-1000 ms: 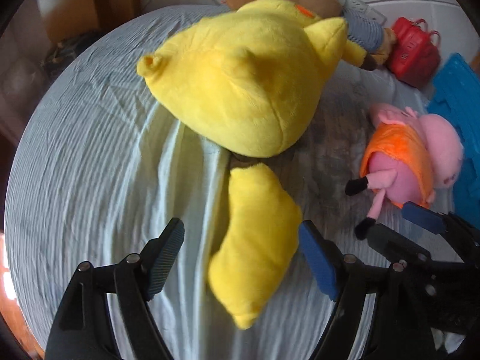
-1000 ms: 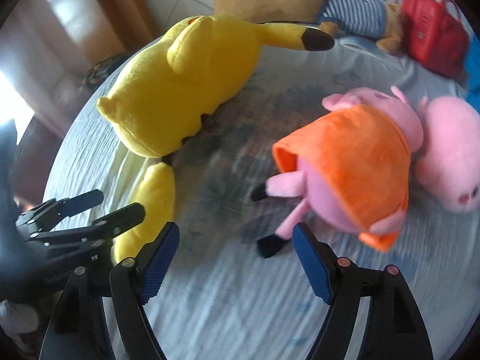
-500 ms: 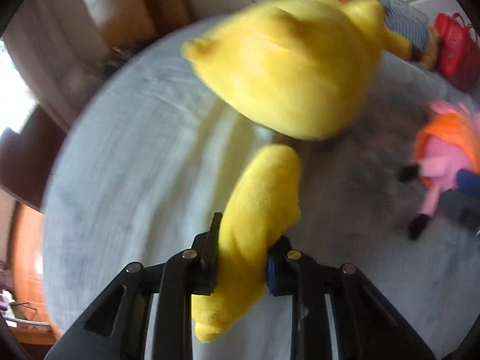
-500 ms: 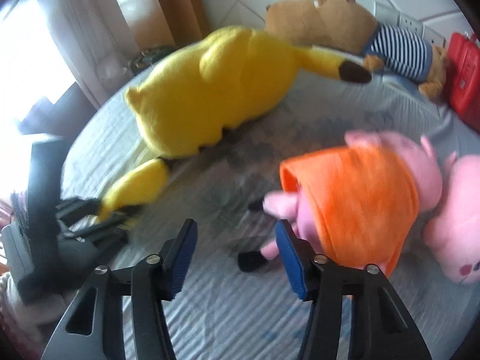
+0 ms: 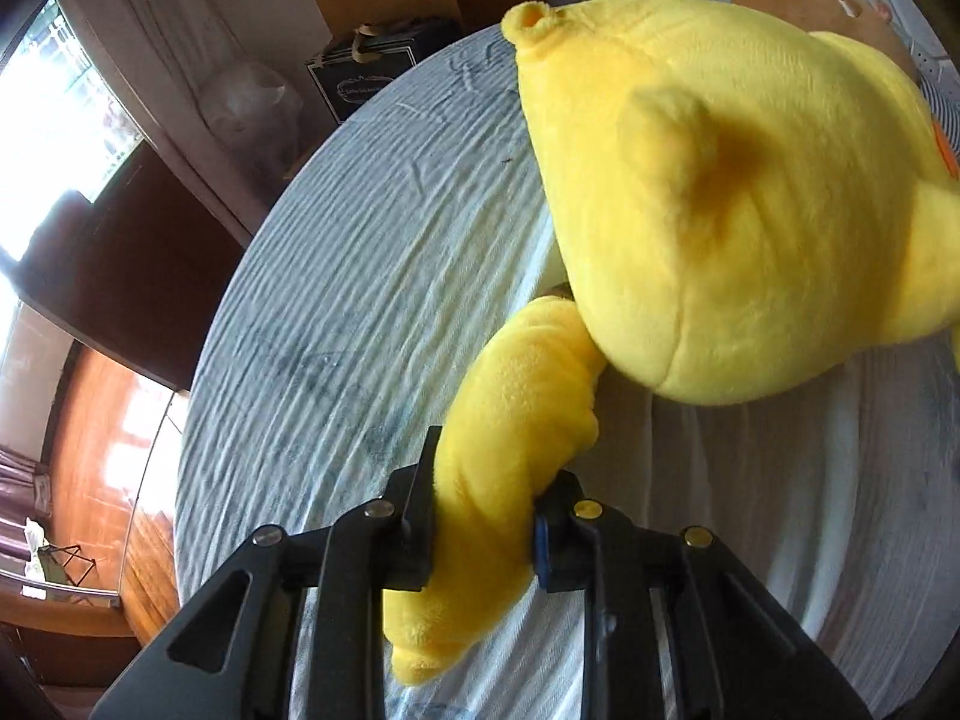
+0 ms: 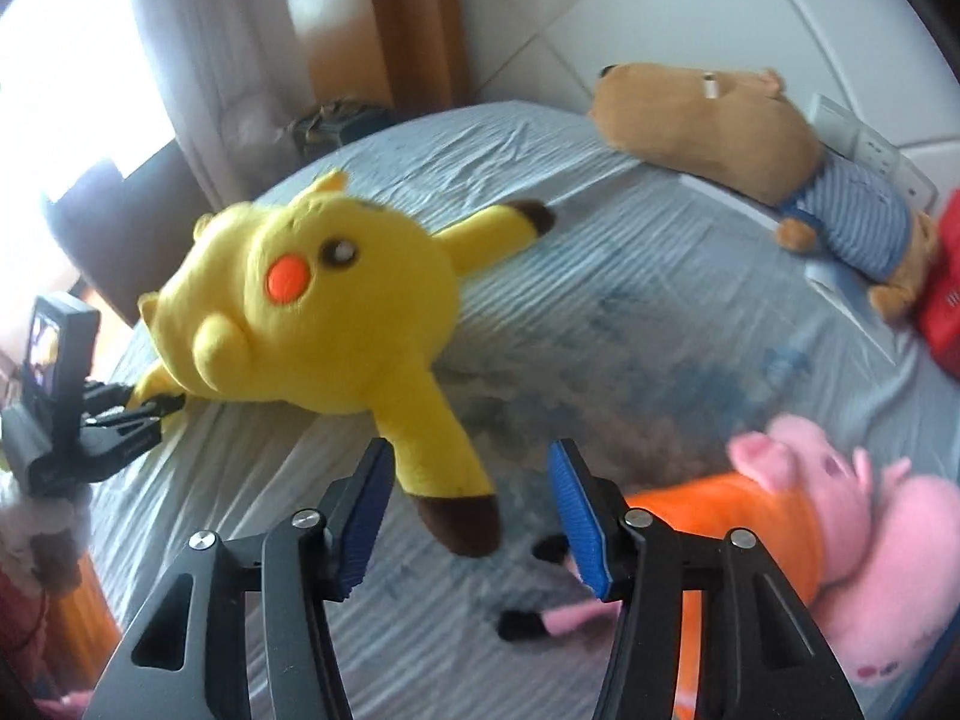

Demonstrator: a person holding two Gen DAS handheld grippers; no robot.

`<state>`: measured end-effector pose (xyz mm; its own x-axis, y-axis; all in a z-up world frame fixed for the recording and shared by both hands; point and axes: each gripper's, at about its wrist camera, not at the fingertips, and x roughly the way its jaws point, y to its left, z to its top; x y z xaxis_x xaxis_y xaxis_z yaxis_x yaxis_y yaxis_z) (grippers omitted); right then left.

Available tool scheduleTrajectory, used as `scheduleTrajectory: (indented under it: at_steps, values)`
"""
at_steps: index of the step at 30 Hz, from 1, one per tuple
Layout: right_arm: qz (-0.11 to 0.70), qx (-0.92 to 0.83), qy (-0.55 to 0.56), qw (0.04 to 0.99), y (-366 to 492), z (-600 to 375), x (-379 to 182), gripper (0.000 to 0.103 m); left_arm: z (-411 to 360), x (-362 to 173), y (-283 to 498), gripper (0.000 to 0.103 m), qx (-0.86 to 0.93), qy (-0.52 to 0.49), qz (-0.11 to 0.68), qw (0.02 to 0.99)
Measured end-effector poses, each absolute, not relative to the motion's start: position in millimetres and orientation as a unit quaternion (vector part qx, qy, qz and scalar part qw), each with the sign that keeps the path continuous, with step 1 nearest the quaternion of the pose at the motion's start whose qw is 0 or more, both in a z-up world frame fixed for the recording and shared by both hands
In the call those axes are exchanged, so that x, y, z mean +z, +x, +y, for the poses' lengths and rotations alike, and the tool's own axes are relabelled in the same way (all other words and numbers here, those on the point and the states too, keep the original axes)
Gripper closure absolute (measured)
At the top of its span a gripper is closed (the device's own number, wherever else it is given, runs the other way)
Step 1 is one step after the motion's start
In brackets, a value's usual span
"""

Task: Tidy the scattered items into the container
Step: 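Grasp Pikachu's brown-tipped tail with the right gripper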

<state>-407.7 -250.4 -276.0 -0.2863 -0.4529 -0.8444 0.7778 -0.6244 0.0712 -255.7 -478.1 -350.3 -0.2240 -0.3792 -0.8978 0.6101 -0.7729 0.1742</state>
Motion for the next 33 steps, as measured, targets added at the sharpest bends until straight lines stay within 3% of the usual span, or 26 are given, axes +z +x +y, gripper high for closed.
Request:
scheduleTrajectory:
  at_steps: [6,11,12,13,15,18,19,21,24,29,31,33]
  values:
    - [0.217,-0.763,0.464,0.395,-419.2,-282.0,-308.1,0.033,-484.9,-355.0,-251.2,0.08,-0.781,0.526,0.131,0.311]
    - [0.269,-0.761,0.446,0.386,-419.8,-307.5,-327.0,0.032,-493.4,-358.9,-250.9,0.077,-0.781,0.52,0.147,0.314]
    - [0.275,-0.763,0.443,0.383,-420.1,-310.5,-328.9,0.028,-492.1,-357.9,-251.7,0.077,-0.781,0.518,0.151,0.315]
    - [0.281,-0.765,0.438,0.378,-420.2,-313.8,-331.0,0.015,-490.9,-357.0,-252.4,0.077,-0.78,0.516,0.154,0.317]
    - [0.287,-0.77,0.43,0.374,-420.3,-316.2,-332.8,0.007,-492.5,-357.8,-253.7,0.077,-0.781,0.514,0.154,0.318]
    - [0.276,-0.772,0.434,0.373,-421.1,-314.0,-332.4,0.011,-492.5,-358.0,-254.6,0.076,-0.782,0.513,0.156,0.317]
    - [0.273,-0.772,0.436,0.373,-421.2,-313.2,-332.6,0.025,-492.7,-358.0,-254.9,0.076,-0.783,0.513,0.158,0.316]
    - [0.267,-0.773,0.441,0.371,-421.3,-311.5,-334.1,0.041,-492.9,-357.9,-255.1,0.073,-0.782,0.513,0.159,0.316]
    - [0.252,-0.772,0.448,0.374,-421.1,-308.8,-333.9,0.047,-493.5,-358.3,-254.4,0.063,-0.78,0.512,0.157,0.323]
    - [0.249,-0.775,0.444,0.375,-419.3,-312.9,-336.1,0.045,-498.7,-359.0,-255.7,0.058,-0.788,0.5,0.162,0.321]
    - [0.252,-0.782,0.438,0.364,-420.3,-315.3,-338.2,0.035,-499.6,-359.4,-253.9,0.065,-0.793,0.494,0.174,0.312]
    - [0.252,-0.789,0.432,0.358,-420.8,-316.8,-338.5,0.034,-496.8,-358.4,-254.7,0.075,-0.795,0.49,0.175,0.312]
